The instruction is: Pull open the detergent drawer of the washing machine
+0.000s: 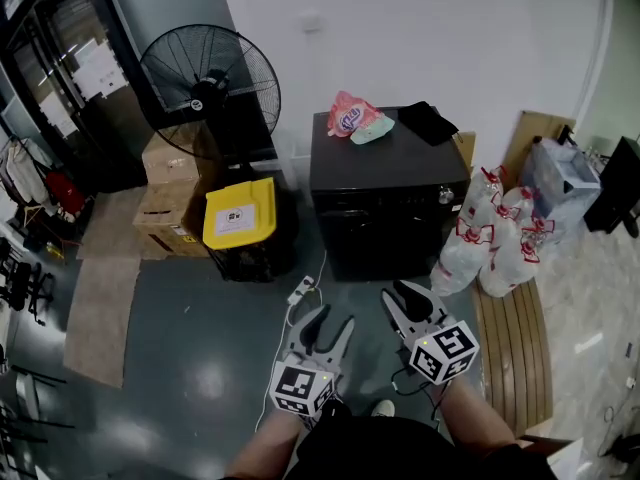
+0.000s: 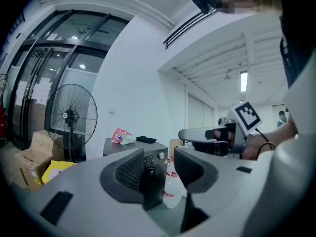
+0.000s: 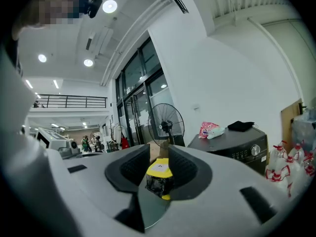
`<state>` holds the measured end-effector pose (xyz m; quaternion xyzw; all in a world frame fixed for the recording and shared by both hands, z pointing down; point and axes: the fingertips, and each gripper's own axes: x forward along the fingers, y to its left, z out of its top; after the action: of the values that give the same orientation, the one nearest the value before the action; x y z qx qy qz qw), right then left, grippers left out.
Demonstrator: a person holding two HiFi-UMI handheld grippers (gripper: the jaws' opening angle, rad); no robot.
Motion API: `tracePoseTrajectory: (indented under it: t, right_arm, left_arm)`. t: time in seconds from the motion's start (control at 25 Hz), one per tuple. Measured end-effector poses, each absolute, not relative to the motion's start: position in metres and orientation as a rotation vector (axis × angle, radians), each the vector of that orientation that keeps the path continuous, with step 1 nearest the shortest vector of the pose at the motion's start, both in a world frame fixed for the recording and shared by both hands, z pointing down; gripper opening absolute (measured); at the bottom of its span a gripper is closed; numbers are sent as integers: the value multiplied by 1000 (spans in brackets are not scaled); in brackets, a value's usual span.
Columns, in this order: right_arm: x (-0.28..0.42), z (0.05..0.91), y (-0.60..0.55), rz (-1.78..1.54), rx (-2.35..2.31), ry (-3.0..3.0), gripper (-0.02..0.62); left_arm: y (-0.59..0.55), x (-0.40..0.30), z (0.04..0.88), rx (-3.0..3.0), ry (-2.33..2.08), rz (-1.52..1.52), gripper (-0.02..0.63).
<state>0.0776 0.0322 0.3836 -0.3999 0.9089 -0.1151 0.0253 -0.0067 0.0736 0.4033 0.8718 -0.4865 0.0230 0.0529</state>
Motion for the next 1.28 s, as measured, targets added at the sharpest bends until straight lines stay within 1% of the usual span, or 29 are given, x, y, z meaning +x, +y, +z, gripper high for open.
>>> tracePoseTrajectory:
  t: [0.16,0.36,0.76,1.28]
  right_arm:
    - [67,389,15,-406,-1251,2788,181]
    - [48,391,-9,-435,-1279,2771,220]
    - [4,398,-60,-485,-1334,2732,253]
    - [-48,416,-124,-538,-1420,2648,290]
  left_arm:
    - [59,-21,405,2655,-1465,68,208]
    - [38,-42,405,2661,-1443,60,233]
    - [-9,-87,406,2690,-1383,56,255]
    - [-59,-138,411,2759,-1268,74,258]
